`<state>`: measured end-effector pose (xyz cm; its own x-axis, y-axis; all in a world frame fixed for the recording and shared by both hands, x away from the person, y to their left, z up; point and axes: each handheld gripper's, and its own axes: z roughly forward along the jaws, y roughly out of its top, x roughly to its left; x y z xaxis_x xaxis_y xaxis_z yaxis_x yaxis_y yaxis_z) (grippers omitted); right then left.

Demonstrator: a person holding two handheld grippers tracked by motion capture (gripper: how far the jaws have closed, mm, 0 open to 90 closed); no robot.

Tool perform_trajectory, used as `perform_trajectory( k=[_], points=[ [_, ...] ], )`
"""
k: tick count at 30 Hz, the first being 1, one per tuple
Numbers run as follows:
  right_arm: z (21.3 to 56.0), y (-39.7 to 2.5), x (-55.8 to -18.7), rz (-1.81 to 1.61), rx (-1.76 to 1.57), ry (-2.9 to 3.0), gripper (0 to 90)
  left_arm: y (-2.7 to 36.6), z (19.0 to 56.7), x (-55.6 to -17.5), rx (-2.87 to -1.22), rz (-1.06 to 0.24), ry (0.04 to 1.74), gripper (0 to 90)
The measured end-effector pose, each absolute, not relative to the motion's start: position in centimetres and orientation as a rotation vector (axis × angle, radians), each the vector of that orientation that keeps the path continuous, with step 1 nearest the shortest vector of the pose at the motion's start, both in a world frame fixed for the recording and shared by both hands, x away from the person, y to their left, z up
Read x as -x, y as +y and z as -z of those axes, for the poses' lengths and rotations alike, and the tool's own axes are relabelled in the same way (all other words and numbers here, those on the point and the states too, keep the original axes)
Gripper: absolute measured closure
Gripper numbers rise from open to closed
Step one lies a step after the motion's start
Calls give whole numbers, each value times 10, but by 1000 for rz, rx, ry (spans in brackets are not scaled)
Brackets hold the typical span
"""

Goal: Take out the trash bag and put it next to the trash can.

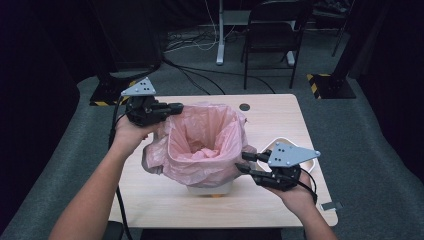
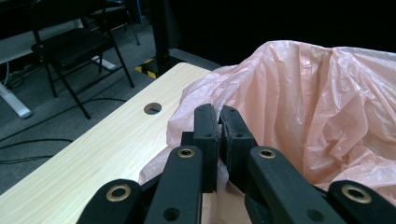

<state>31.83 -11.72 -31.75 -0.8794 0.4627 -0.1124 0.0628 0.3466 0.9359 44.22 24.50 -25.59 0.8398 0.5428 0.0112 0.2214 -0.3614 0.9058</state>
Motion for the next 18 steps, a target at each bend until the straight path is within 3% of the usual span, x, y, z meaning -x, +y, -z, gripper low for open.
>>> perform_trajectory(
  k=[5, 9, 18],
  points=[
    [316, -119, -316, -1538, -433, 2238, 818, 244, 256, -442, -1945, -368, 563, 864],
    [316, -120, -315, -1531, -406, 2237, 877, 242, 256, -442, -1943, -364, 560, 864],
    [312, -121, -314, -1531, -379, 2233, 897, 241, 252, -441, -1940, -355, 551, 866]
  ],
)
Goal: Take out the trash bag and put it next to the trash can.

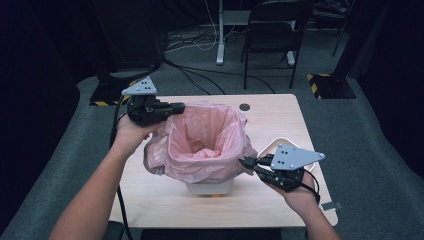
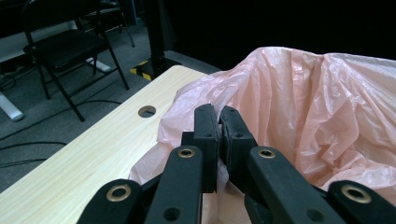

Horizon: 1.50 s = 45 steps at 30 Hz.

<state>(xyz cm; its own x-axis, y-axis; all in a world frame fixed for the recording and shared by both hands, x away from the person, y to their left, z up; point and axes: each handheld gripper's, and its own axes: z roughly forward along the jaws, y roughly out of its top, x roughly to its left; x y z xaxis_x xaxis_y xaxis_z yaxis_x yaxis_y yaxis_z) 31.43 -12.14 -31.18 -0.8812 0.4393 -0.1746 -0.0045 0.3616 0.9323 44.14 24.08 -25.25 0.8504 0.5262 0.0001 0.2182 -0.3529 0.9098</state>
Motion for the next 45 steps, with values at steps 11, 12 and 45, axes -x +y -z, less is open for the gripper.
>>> perform_trajectory(
  k=[11, 12, 45],
  points=[
    [290, -133, -311, -1582, -371, 2170, 899, 238, 241, -436, -1919, -341, 520, 870],
    [289, -134, -311, -1586, -372, 2165, 899, 238, 239, -435, -1916, -343, 515, 870],
    [241, -97, -338, -1578, -250, 2152, 899, 230, 215, -414, -1895, -299, 440, 873]
  ],
)
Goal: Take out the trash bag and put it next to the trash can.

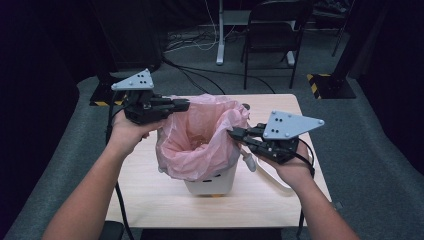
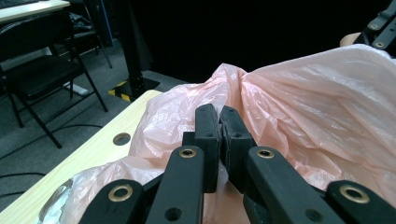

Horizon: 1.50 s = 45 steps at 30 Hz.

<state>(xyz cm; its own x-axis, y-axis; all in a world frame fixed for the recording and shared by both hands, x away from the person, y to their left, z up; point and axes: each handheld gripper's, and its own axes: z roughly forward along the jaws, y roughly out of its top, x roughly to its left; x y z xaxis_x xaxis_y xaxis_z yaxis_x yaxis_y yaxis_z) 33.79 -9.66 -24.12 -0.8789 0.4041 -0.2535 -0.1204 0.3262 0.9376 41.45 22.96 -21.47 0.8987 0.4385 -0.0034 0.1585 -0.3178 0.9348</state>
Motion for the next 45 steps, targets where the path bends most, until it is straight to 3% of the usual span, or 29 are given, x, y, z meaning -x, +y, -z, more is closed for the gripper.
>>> perform_trajectory(
  k=[45],
  points=[
    [238, -22, -406, -1543, -197, 2319, 900, 239, 227, -425, -1853, -192, 461, 873]
  ],
)
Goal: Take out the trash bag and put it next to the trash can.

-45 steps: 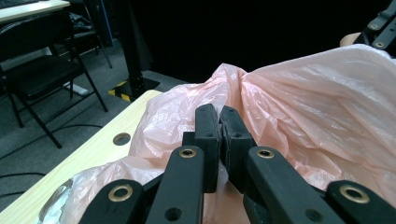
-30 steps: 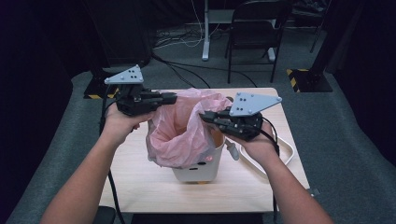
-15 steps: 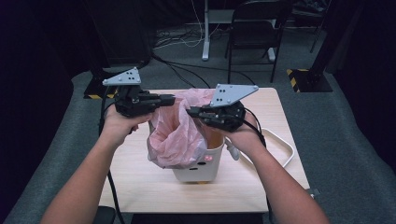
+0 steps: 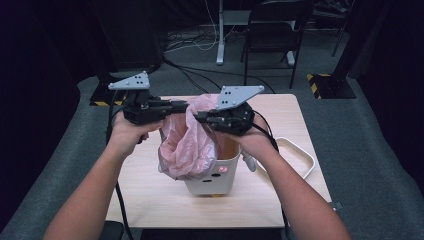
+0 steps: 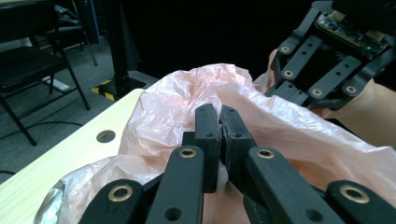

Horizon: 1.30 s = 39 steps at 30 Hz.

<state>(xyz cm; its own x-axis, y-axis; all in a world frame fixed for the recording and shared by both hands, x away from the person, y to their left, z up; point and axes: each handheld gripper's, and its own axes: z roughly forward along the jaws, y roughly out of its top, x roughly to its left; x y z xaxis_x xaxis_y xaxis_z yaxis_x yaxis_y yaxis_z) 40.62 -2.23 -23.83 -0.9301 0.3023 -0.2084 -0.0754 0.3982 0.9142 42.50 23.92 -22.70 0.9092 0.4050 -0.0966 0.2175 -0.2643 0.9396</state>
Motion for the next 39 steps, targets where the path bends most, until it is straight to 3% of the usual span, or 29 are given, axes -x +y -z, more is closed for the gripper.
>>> perform_trajectory(
  k=[19, 27, 31, 36, 39],
  points=[
    [239, -17, -420, -1477, -207, 2331, 900, 237, 227, -431, -1839, -94, 443, 866],
    [239, -14, -421, -1455, -203, 2328, 900, 233, 228, -431, -1839, -18, 428, 615],
    [239, -14, -421, -1447, -204, 2333, 900, 232, 228, -429, -1837, -9, 420, 538],
    [238, -12, -421, -1434, -202, 2332, 900, 229, 228, -427, -1851, -21, 427, 496],
    [238, -12, -421, -1434, -199, 2329, 900, 228, 228, -426, -1875, -55, 425, 563]
  ],
)
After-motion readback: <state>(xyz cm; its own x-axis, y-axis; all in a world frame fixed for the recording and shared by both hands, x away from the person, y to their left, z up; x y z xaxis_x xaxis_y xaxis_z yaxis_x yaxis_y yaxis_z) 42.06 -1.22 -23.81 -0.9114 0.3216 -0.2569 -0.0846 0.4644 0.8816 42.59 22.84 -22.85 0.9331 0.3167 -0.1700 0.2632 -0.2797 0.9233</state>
